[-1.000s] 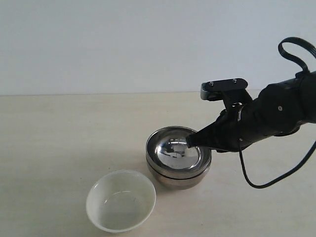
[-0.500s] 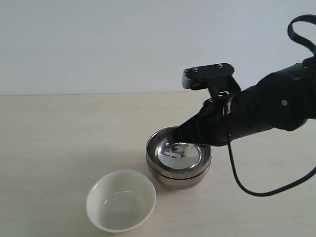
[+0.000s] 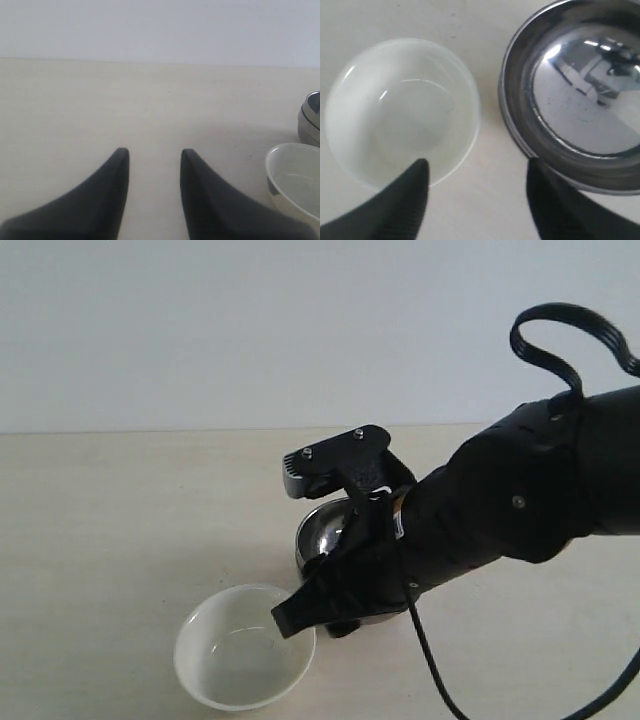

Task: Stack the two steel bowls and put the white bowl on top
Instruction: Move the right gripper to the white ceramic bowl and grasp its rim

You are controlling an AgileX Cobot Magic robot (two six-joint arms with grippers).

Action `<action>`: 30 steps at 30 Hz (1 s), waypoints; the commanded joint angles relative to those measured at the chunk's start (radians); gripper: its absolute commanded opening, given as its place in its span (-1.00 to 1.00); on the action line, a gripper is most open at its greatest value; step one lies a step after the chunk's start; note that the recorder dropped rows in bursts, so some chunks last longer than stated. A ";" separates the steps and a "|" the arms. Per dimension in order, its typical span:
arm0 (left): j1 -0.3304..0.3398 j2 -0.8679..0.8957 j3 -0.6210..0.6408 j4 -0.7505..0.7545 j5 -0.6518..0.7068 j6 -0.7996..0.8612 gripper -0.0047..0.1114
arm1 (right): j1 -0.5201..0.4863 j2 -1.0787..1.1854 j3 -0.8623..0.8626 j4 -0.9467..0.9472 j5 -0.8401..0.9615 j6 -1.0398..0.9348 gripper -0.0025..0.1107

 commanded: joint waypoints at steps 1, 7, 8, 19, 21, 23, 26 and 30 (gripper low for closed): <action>0.003 -0.003 0.004 -0.001 -0.007 0.003 -0.36 | 0.034 0.028 0.005 0.072 -0.005 -0.002 0.30; 0.003 -0.003 0.004 -0.001 -0.007 0.003 -0.36 | 0.042 0.169 0.005 0.097 -0.078 0.067 0.14; 0.003 -0.003 0.004 -0.001 -0.007 0.003 -0.36 | 0.042 0.189 0.005 0.097 -0.095 0.078 0.14; 0.003 -0.003 0.004 -0.001 -0.007 0.003 -0.36 | 0.042 0.284 0.005 0.097 -0.245 0.133 -0.82; 0.003 -0.003 0.004 -0.001 -0.007 0.003 -0.36 | 0.042 0.284 0.005 0.097 -0.232 0.131 -0.95; 0.003 -0.003 0.004 -0.001 -0.007 0.003 -0.36 | 0.042 0.278 0.005 0.095 -0.221 0.124 -0.96; 0.003 -0.003 0.004 -0.001 -0.007 0.003 -0.36 | 0.043 0.252 0.005 0.095 -0.197 0.108 -0.96; 0.003 -0.003 0.004 -0.001 -0.007 0.003 -0.36 | 0.043 0.170 0.005 0.095 -0.165 0.088 -0.96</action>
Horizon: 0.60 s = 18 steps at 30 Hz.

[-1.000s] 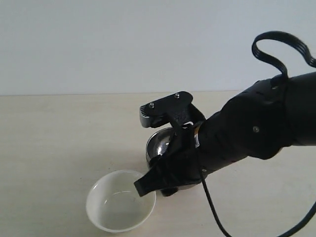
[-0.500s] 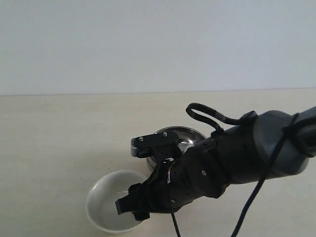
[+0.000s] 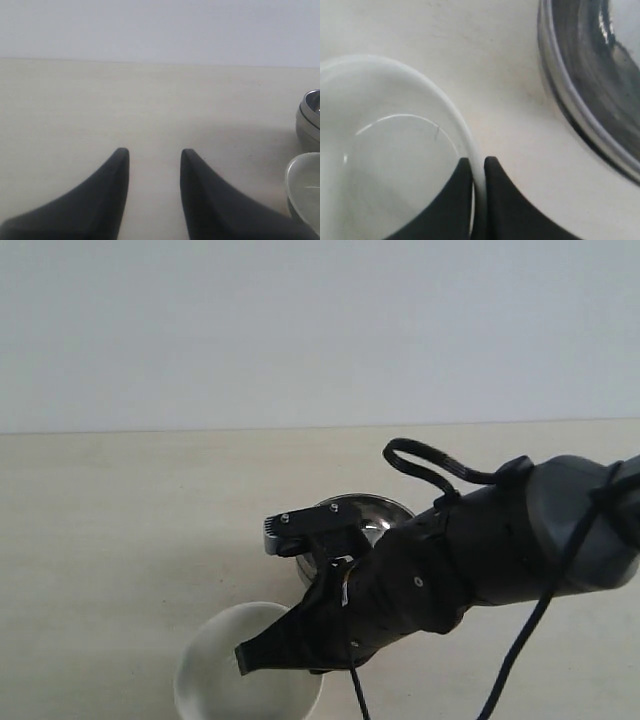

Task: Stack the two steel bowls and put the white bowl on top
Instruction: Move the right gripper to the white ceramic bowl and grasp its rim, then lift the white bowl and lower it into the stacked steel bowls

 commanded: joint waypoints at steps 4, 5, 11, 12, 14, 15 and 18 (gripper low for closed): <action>0.003 -0.003 0.004 -0.001 -0.007 0.003 -0.36 | 0.001 -0.163 0.005 -0.010 0.033 -0.029 -0.96; 0.003 -0.003 0.004 -0.001 -0.007 0.003 -0.36 | 0.001 -0.187 0.005 -0.010 0.033 -0.038 -0.96; 0.003 -0.003 0.004 -0.001 -0.007 0.003 -0.36 | -0.003 -0.296 0.005 -0.052 0.000 -0.063 -0.96; 0.003 -0.003 0.004 -0.001 -0.007 0.003 -0.36 | -0.009 -0.309 0.005 -0.054 -0.013 -0.063 -0.96; 0.003 -0.003 0.004 -0.001 -0.007 0.003 -0.36 | -0.039 -0.323 0.005 -0.054 -0.035 -0.063 -0.96; 0.003 -0.003 0.004 -0.001 -0.007 0.003 -0.36 | -0.058 -0.325 0.003 -0.054 -0.040 -0.063 -0.96; 0.003 -0.003 0.004 -0.001 -0.007 0.003 -0.36 | -0.141 -0.318 -0.003 -0.054 -0.036 -0.054 -0.96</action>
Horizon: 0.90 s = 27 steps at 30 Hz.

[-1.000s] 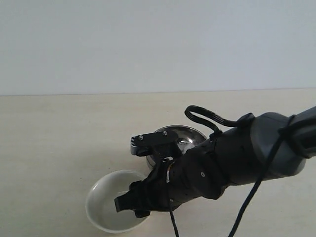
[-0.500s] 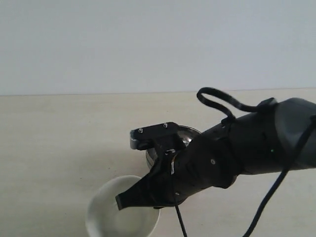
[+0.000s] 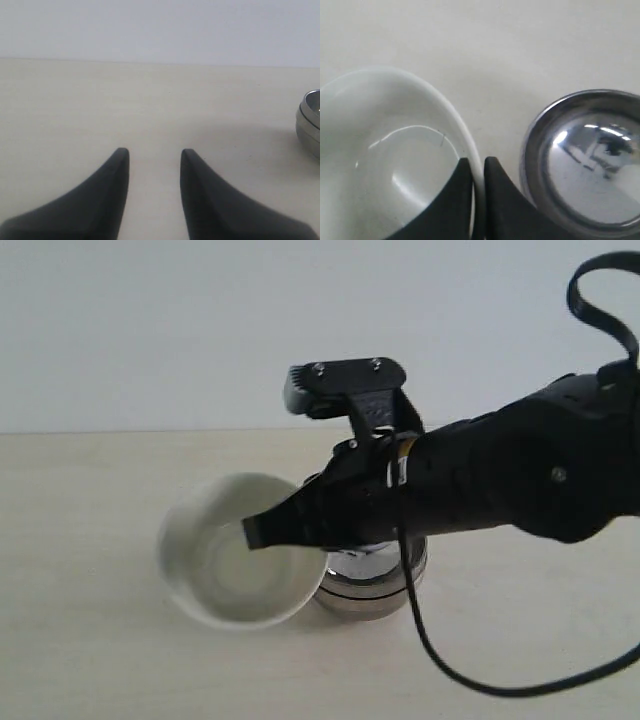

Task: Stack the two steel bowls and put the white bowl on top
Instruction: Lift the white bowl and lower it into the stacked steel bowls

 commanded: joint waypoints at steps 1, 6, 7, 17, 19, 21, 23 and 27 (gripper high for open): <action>0.003 -0.003 0.004 -0.001 -0.007 0.003 -0.36 | -0.117 -0.007 -0.004 -0.007 -0.022 0.008 -0.96; 0.003 -0.003 0.004 -0.001 -0.007 0.003 -0.36 | -0.216 -0.003 -0.004 -0.007 -0.020 0.035 -0.96; 0.003 -0.003 0.004 -0.001 -0.007 0.003 -0.36 | -0.228 0.004 -0.004 -0.007 -0.016 0.035 -0.96; 0.003 -0.003 0.004 -0.001 -0.007 0.003 -0.36 | -0.244 0.142 -0.010 -0.025 -0.087 0.032 -0.96; 0.003 -0.003 0.004 -0.001 -0.007 0.003 -0.36 | -0.246 0.149 -0.010 -0.025 -0.107 0.032 -0.96; 0.003 -0.003 0.004 -0.001 -0.007 0.003 -0.36 | -0.250 0.154 -0.010 -0.025 -0.113 0.032 -0.96; 0.003 -0.003 0.004 -0.001 -0.007 0.003 -0.36 | -0.255 0.156 -0.010 -0.026 -0.111 0.027 -0.96; 0.003 -0.003 0.004 -0.001 -0.007 0.003 -0.36 | -0.288 0.156 -0.010 -0.028 -0.085 0.025 -0.96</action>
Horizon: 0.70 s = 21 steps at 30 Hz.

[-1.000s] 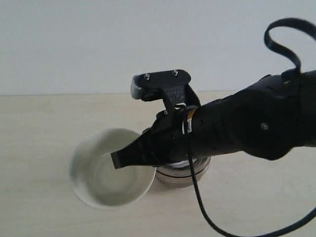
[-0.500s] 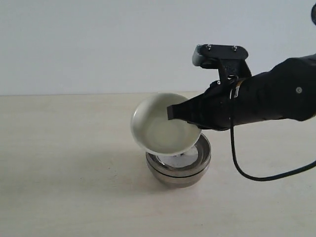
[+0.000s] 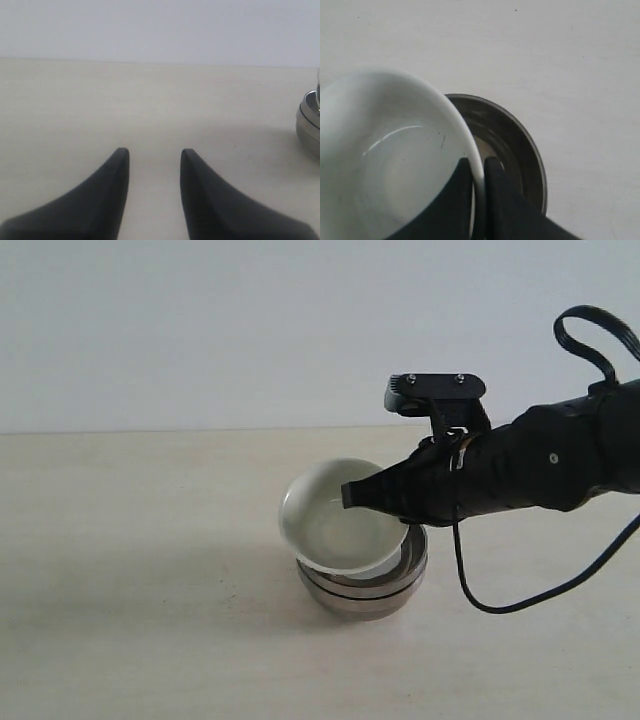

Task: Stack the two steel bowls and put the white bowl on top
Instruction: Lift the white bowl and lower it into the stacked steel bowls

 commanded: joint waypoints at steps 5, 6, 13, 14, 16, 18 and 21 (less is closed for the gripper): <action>0.003 -0.003 0.004 -0.001 -0.007 0.003 -0.36 | -0.053 -0.001 -0.009 -0.007 0.048 -0.003 -0.96; 0.003 -0.003 0.004 -0.001 -0.007 0.003 -0.36 | -0.053 -0.001 -0.009 -0.007 0.050 -0.003 -0.96; 0.003 -0.003 0.004 -0.001 -0.007 0.003 -0.36 | -0.053 0.023 -0.006 -0.007 0.066 -0.003 -0.96; 0.003 -0.003 0.004 -0.001 -0.007 0.003 -0.36 | -0.053 0.037 -0.006 -0.007 0.066 -0.003 -0.96; 0.003 -0.003 0.004 -0.001 -0.007 0.003 -0.36 | -0.053 0.056 -0.006 -0.007 0.062 -0.003 -0.96; 0.003 -0.003 0.004 -0.001 -0.007 0.003 -0.36 | -0.053 0.061 -0.006 -0.007 0.048 -0.003 -0.96; 0.003 -0.003 0.004 -0.001 -0.007 0.003 -0.36 | -0.053 0.061 -0.006 -0.007 0.026 -0.003 -0.96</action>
